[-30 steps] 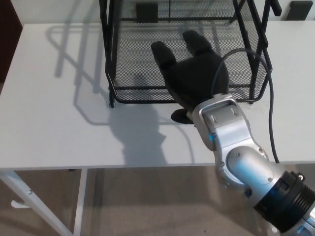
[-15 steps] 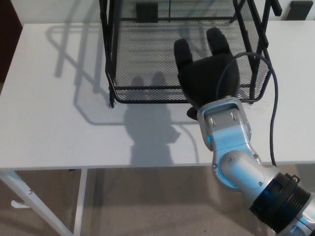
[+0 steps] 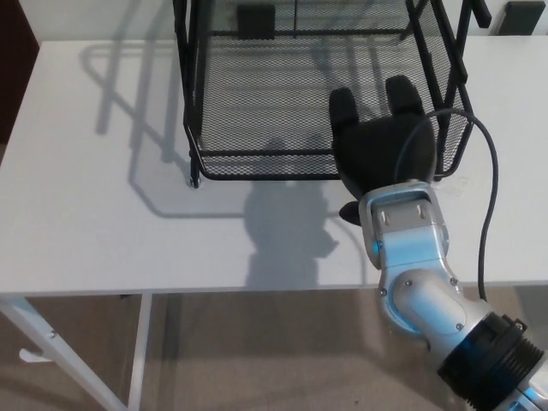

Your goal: The robot walks towards a file tray kept in the middle of a desk and uses its right hand to grab a tray and pulls it out towards itself

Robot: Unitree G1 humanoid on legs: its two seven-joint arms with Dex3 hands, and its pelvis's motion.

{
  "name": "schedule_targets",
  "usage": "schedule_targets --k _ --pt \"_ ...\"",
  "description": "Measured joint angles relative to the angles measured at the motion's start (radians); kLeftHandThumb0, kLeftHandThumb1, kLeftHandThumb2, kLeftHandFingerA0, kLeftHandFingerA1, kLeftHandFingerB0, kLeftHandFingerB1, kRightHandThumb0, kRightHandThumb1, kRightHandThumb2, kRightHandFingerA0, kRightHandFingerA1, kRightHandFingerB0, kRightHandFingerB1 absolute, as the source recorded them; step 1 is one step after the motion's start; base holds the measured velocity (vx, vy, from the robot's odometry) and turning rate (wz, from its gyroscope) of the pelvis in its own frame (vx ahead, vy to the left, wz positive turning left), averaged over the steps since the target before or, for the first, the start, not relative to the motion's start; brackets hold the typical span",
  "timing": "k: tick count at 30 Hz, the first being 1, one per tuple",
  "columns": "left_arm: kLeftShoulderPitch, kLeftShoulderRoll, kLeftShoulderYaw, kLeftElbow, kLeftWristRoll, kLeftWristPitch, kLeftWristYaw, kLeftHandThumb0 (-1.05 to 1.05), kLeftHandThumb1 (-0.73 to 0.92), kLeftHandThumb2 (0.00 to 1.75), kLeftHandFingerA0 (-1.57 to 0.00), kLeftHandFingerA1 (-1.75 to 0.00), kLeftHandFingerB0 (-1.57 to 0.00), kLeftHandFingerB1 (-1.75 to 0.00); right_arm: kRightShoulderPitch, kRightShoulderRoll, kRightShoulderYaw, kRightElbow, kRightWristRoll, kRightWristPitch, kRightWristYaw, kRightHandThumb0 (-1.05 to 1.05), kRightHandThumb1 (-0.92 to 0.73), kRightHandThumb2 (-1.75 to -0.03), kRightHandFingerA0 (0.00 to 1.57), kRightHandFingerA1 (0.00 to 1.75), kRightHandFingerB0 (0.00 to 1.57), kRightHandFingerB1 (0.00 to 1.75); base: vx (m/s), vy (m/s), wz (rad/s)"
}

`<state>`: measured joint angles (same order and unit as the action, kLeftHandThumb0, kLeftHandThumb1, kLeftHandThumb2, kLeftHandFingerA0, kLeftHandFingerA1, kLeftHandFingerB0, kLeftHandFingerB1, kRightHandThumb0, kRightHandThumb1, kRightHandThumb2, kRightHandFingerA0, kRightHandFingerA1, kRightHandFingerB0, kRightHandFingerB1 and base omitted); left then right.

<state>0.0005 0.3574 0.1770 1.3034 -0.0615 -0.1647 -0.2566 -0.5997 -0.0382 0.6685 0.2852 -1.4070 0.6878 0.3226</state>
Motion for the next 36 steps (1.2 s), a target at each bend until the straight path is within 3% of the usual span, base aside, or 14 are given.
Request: schedule_targets --k 19,36 --pt "0.002 0.001 -0.009 0.001 0.014 -0.001 0.001 -0.44 0.17 0.83 -0.36 -0.45 -0.3 -0.41 0.097 0.011 -0.034 -0.088 0.048 -0.003 -0.027 -0.83 -0.52 -0.85 0.0 0.01 0.0 0.0 0.0 0.0 0.0" --pt "-0.001 0.002 -0.012 0.001 0.027 -0.001 0.002 -0.44 0.19 0.81 -0.37 -0.45 -0.29 -0.41 0.249 -0.051 0.019 -0.308 0.033 -0.026 -0.033 -0.81 -0.5 -0.82 0.0 0.0 0.0 0.0 0.0 0.0 0.0"
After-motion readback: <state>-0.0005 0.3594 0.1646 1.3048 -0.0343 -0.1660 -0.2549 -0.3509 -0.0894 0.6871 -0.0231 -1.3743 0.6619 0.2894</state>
